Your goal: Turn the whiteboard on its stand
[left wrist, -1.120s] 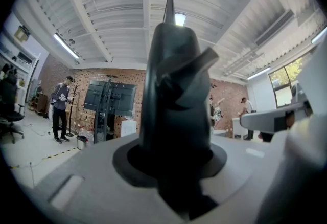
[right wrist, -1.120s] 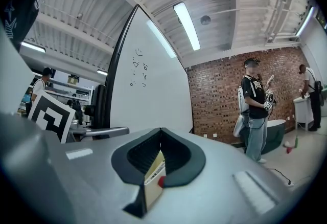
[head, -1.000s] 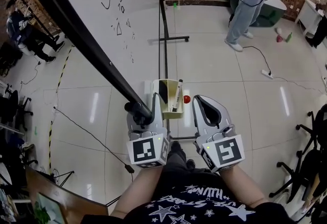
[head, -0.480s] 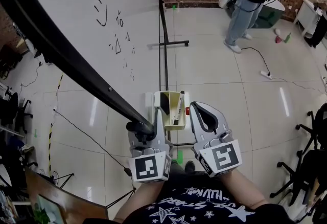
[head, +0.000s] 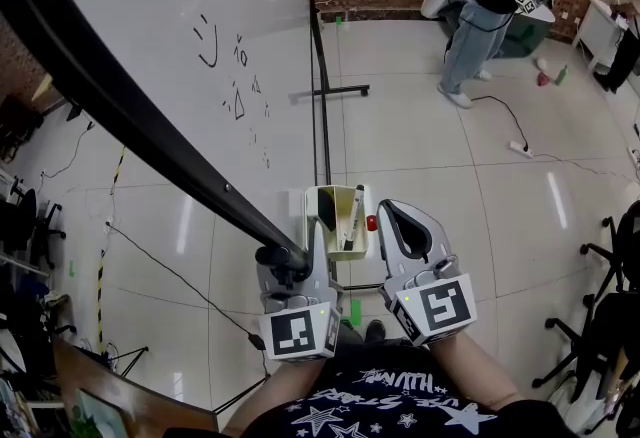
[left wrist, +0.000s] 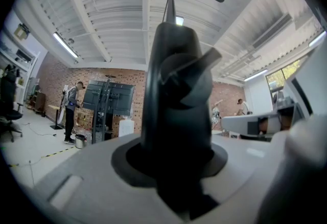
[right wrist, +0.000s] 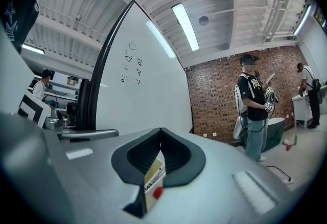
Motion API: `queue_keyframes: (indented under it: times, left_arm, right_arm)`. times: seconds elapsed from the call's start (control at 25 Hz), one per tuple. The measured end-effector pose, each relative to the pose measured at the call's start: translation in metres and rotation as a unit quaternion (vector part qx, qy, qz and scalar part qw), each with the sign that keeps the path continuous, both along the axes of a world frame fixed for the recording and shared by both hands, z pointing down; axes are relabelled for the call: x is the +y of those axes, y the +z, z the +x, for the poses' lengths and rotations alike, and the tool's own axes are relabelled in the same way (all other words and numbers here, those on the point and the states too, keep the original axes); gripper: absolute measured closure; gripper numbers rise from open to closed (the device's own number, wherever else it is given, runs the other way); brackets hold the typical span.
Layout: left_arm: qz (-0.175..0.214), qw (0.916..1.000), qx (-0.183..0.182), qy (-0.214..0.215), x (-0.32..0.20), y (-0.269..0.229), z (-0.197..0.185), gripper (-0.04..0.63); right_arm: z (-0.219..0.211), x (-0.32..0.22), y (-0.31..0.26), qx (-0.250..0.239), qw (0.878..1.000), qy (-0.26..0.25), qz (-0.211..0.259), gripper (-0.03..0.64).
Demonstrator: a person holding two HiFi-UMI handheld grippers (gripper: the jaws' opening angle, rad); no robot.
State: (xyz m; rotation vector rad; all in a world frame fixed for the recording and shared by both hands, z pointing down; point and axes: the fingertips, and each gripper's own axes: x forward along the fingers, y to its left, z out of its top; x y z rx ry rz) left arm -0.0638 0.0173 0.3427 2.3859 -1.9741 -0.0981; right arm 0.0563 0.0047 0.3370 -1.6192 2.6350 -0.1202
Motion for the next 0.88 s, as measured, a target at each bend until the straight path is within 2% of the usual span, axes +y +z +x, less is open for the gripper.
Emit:
queue_keyframes:
  times: [0.4,0.88]
  left_arm:
    - [0.003,1.0,0.001,-0.006,0.013,-0.009,0.007,0.453]
    - [0.013,0.9999,-0.007,0.004,-0.015,0.011,-0.004,0.457]
  right_arm:
    - [0.006,0.027,-0.012,0.005,1.0,-0.009,0.021,0.609]
    - [0.004,0.049,-0.008,0.004,1.0,0.0,0.026,0.609]
